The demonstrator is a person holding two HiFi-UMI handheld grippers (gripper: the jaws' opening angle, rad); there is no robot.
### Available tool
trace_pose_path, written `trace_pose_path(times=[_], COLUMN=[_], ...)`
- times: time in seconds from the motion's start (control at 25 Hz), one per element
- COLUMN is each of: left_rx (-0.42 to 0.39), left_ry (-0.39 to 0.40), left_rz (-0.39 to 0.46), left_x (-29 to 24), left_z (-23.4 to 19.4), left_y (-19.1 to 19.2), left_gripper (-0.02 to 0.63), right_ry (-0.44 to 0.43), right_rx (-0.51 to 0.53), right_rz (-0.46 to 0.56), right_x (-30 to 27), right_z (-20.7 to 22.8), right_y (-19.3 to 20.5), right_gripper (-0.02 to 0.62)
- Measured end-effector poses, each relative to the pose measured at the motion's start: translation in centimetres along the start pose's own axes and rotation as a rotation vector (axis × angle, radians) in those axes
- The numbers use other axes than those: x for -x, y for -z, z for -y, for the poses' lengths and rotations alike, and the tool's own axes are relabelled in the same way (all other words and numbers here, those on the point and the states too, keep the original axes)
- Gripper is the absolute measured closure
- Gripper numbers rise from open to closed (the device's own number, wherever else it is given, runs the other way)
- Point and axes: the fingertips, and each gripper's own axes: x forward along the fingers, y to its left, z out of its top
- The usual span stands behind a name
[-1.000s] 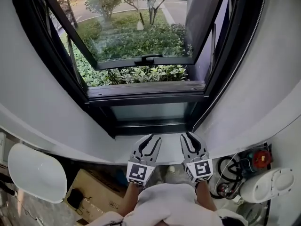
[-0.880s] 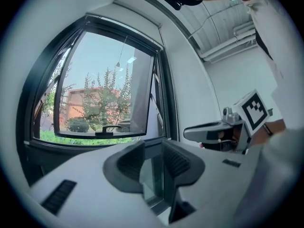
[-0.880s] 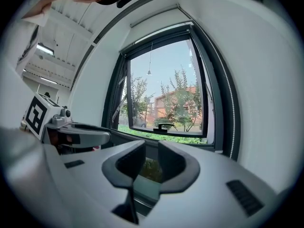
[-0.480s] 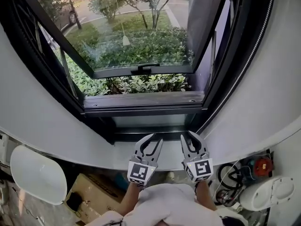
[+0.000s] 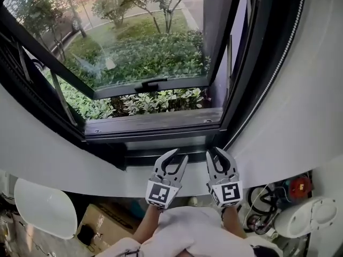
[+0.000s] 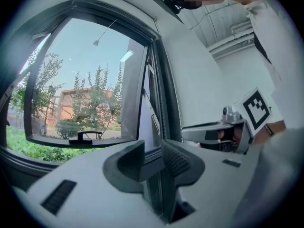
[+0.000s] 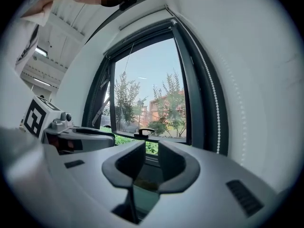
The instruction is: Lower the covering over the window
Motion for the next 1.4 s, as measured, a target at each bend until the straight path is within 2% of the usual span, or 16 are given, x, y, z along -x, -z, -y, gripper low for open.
trace_pose_path(times=[0.52,1.04,1.32,1.4], left_rx=[-0.025,0.019,0.01,0.009], left_ry=[0.137,0.367,0.434,0.446], left_rz=[0.019,0.024,0.002,-0.004], left_x=[-6.9,-11.7,-14.5,-15.3], left_z=[3.6,7.2,9.5,10.0], left_y=[-0.8,-0.9,-0.4,-0.3], left_gripper=[0.488,0.488,0.486,0.469], right_ry=[0.12,0.339,0.426,0.447], right_rx=[-0.014,-0.021,-0.015,-0.016], right_rz=[-0.01,-0.054,-0.064,-0.067], right_x=[1.0,2.9,4.3,4.7], right_z=[4.5,7.1,8.1,8.3], right_y=[0.0,0.8,0.9,0.9], right_gripper=[0.515,0.515,0.515,0.515])
